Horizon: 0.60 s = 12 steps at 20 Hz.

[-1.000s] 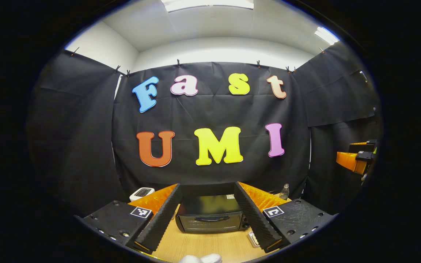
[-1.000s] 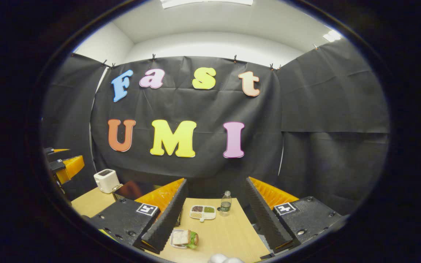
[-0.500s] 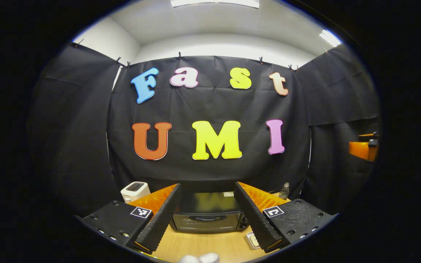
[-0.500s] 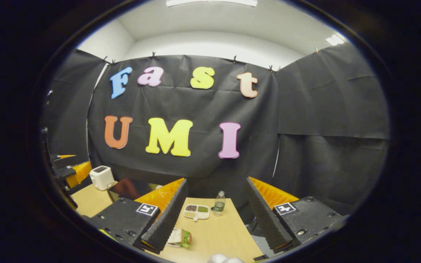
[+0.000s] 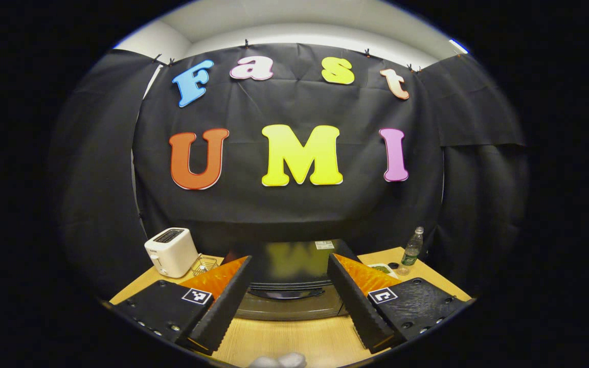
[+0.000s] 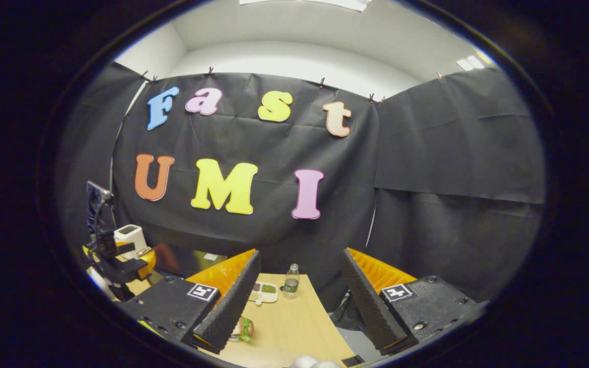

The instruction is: Open the electric oven with the left hand, put the food in, and close the electric oven.

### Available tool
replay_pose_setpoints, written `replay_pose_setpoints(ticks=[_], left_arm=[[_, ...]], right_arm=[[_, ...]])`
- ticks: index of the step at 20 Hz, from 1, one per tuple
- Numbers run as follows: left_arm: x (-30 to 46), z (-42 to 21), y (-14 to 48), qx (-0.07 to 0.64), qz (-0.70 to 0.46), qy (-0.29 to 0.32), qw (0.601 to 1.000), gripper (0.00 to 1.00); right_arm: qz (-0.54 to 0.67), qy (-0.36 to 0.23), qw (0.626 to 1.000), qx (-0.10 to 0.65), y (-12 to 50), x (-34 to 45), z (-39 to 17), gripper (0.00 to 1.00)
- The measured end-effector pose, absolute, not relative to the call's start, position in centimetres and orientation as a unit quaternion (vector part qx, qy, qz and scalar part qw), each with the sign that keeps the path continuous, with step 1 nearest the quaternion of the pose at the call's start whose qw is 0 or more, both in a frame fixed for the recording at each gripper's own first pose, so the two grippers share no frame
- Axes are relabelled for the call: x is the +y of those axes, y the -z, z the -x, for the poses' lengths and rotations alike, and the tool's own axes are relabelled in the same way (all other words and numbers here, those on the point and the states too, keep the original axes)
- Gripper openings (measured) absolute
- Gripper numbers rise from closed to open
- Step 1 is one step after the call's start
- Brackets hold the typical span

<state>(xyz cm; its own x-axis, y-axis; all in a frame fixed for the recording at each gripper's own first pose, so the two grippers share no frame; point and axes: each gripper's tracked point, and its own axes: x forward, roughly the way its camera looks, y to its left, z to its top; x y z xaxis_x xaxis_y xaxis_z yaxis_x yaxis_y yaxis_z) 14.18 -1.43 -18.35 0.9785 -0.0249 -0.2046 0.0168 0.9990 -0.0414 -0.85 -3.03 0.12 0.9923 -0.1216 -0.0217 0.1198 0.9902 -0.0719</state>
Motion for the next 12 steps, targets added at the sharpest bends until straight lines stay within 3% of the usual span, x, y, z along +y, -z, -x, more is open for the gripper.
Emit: replay_pose_setpoints(ticks=[4,5,6,12], left_arm=[[-1.3,-17.2,22.8,0.143,0.02,0.007,0.99,0.95],[-1.4,-17.9,23.6,0.148,0.021,0.01,0.989,0.95],[-1.4,-18.5,24.8,0.16,0.018,0.013,0.987,0.95],[-1.4,-18.8,30.3,0.235,0.008,0.017,0.972,0.96]], right_arm=[[0.037,0.086,0.995,0.039,1.6,-4.0,1.0,0.95],[0.037,0.092,0.994,0.042,1.8,-4.1,1.0,1.0],[0.037,0.098,0.994,0.045,1.9,-4.3,1.0,0.95],[0.04,0.108,0.991,0.067,3.2,-4.1,0.9,0.95]])
